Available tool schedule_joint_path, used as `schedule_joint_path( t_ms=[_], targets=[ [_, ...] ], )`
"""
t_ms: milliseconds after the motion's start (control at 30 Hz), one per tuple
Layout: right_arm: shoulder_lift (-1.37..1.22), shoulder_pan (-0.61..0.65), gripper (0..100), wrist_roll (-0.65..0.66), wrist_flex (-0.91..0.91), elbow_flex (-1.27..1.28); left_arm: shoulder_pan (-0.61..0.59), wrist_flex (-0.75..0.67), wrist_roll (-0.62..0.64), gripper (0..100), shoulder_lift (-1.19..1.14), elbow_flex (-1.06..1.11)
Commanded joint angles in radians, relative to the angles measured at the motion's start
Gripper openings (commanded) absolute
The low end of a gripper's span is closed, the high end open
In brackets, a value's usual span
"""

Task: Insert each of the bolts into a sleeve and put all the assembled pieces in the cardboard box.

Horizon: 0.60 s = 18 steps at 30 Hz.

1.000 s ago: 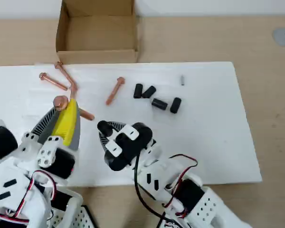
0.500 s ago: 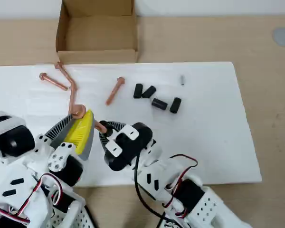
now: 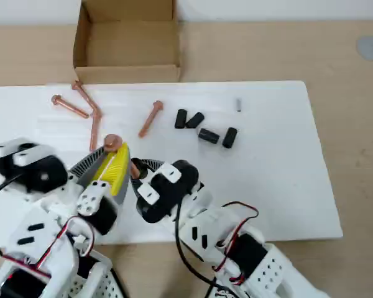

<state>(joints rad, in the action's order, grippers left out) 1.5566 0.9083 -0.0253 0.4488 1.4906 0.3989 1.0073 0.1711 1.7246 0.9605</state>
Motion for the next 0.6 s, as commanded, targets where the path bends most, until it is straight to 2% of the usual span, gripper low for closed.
schedule_joint_path(
  t_ms=[0, 67, 267, 467, 567],
  targets=[
    [0.024, 0.012, 0.9, -0.002, -0.023, -0.015, 0.011, -0.038, -0.031, 1, 0.002, 0.008],
    [0.025, 0.012, 0.9, -0.002, -0.023, -0.015, 0.002, -0.046, -0.064, 1, 0.002, -0.002],
    [0.025, 0.012, 0.9, -0.002, -0.023, -0.013, -0.147, -0.115, -0.074, 1, -0.002, -0.041],
    [0.025, 0.012, 0.9, -0.005, -0.025, -0.015, -0.149, -0.115, -0.066, 1, -0.004, -0.074],
    [0.025, 0.012, 0.9, -0.006, -0.025, -0.015, -0.149, -0.118, -0.023, 1, -0.004, -0.051]
  ],
)
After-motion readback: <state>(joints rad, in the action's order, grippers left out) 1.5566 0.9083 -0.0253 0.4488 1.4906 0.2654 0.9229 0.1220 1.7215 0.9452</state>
